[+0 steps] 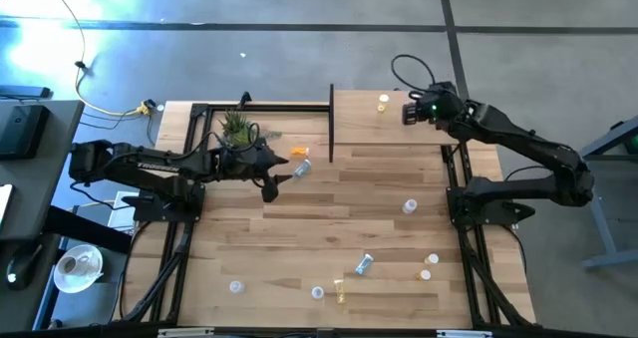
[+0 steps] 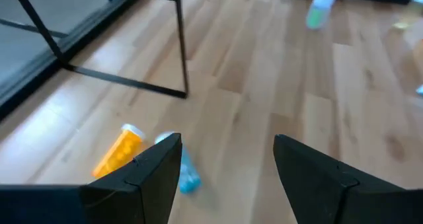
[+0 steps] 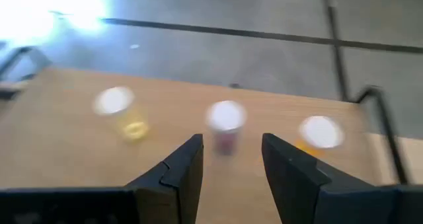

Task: Pick and place medicine bottles onto shelf by color
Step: Put the left transparent pill bottle on the shelf

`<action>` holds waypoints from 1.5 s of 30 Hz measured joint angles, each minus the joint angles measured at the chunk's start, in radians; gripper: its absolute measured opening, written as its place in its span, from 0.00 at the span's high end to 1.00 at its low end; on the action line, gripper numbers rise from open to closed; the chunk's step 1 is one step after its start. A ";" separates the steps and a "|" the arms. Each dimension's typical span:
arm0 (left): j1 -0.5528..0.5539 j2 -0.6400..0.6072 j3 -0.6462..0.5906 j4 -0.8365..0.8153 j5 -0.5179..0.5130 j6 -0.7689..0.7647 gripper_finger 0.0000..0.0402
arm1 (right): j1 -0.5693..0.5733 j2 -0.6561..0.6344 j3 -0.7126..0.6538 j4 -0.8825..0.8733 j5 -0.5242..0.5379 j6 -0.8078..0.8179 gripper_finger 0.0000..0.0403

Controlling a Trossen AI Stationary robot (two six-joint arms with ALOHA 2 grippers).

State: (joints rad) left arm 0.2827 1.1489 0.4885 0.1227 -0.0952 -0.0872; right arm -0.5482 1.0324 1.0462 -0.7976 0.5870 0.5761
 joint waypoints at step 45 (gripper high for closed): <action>-0.986 -0.164 0.069 -0.261 -0.099 -0.596 0.43 | 0.209 0.000 0.000 0.038 -0.015 0.000 0.64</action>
State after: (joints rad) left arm -0.7031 0.9852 0.5573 -0.1386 -0.1944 -0.6837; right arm -0.3393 1.0328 1.0462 -0.7597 0.5720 0.5758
